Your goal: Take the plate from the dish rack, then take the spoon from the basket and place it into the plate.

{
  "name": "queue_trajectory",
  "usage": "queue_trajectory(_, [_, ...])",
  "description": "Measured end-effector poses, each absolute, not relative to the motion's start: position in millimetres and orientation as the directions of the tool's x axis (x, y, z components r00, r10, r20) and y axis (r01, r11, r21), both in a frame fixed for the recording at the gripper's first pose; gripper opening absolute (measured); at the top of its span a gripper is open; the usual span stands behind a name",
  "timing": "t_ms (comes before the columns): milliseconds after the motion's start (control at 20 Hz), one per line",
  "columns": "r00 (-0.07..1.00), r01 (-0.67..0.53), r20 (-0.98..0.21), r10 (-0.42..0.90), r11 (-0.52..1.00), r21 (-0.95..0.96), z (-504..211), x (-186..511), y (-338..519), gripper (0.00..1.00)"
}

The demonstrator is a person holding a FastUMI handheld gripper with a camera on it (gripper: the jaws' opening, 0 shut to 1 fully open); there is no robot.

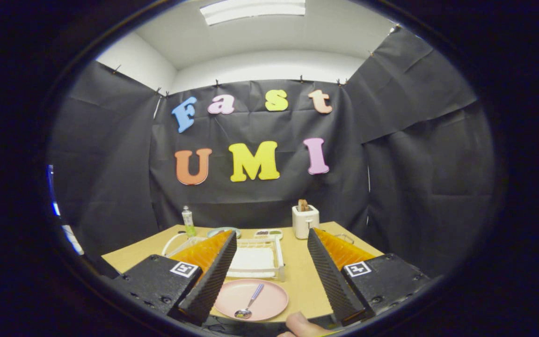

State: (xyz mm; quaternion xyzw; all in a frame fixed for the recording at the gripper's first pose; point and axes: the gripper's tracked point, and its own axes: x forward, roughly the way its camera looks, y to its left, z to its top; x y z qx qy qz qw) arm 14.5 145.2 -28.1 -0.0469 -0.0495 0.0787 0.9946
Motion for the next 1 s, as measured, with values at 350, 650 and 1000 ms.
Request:
queue_trajectory(350, [0.988,-0.136,0.067,0.141,0.988,-0.071,-24.5,12.4,138.7,0.98])
queue_trajectory(650, [0.99,-0.132,0.047,0.132,0.991,-0.004,-17.1,9.9,124.4,0.98])
queue_trajectory(1000, [0.993,-0.115,0.038,0.116,0.993,-0.025,-18.7,11.3,119.0,0.97])
